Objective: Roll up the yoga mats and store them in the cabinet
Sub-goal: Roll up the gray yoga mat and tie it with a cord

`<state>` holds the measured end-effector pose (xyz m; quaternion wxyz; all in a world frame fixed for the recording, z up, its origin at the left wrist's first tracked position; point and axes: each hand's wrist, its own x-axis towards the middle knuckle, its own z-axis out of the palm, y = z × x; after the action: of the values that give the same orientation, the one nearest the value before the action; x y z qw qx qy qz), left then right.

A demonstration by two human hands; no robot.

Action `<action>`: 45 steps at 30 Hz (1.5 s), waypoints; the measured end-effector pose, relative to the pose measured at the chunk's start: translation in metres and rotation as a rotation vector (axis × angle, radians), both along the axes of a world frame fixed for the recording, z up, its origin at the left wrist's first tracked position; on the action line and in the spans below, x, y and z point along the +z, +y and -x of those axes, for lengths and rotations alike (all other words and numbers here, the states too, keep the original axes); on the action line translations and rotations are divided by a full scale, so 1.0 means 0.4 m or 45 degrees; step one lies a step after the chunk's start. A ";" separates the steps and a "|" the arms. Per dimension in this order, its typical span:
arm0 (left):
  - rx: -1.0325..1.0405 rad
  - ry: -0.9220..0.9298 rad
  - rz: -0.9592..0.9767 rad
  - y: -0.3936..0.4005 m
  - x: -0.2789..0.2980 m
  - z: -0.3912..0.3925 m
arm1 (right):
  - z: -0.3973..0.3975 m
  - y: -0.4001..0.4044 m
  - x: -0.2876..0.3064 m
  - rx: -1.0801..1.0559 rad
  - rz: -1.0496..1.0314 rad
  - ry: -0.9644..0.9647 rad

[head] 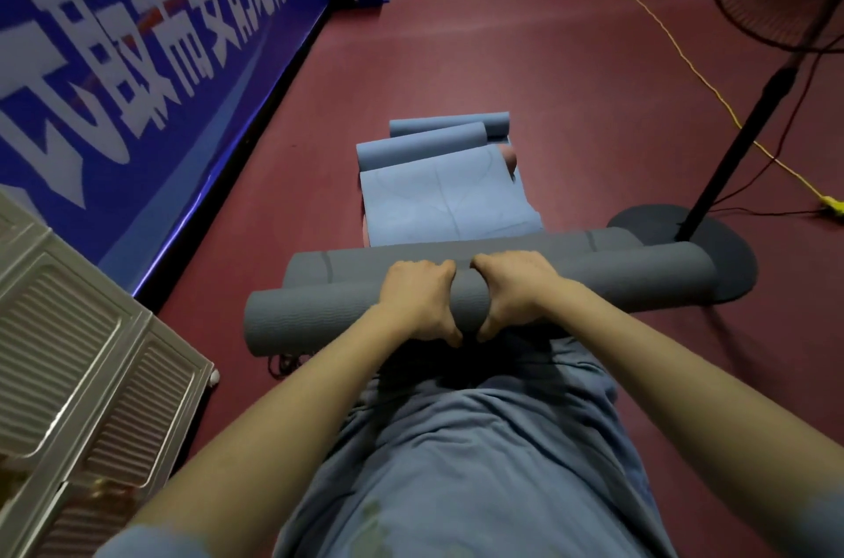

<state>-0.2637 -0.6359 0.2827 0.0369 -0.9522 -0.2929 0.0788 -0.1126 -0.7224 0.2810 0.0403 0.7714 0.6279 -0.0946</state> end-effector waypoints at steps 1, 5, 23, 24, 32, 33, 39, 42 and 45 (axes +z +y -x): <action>-0.004 0.025 0.040 0.013 0.011 -0.008 | -0.002 -0.002 -0.007 0.001 -0.047 0.002; 0.015 0.160 0.305 0.063 0.062 -0.040 | -0.004 -0.007 -0.028 0.031 -0.227 -0.060; 0.032 -0.096 -0.121 0.016 -0.030 -0.033 | -0.041 0.060 0.012 -0.006 0.024 0.068; 0.010 -0.079 -0.108 0.026 -0.020 -0.038 | -0.041 0.054 0.005 0.002 -0.018 0.057; 0.029 0.200 0.261 0.123 0.067 -0.106 | -0.045 0.043 -0.032 0.001 -0.295 -0.085; 0.041 0.186 0.260 0.123 0.063 -0.107 | -0.047 0.049 -0.027 -0.018 -0.272 -0.087; 0.019 -0.100 0.001 0.080 -0.001 -0.071 | -0.058 0.089 0.023 -0.077 0.010 -0.024; 0.046 -0.121 -0.070 0.065 -0.007 -0.067 | -0.057 0.107 0.037 -0.070 0.080 0.017; 0.075 -0.133 -0.068 0.068 -0.013 -0.064 | -0.059 0.116 0.032 -0.061 0.065 0.025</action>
<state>-0.2382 -0.6088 0.2774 0.0447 -0.9447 -0.3241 0.0221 -0.0891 -0.6760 0.2940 0.0516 0.7839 0.6071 -0.1191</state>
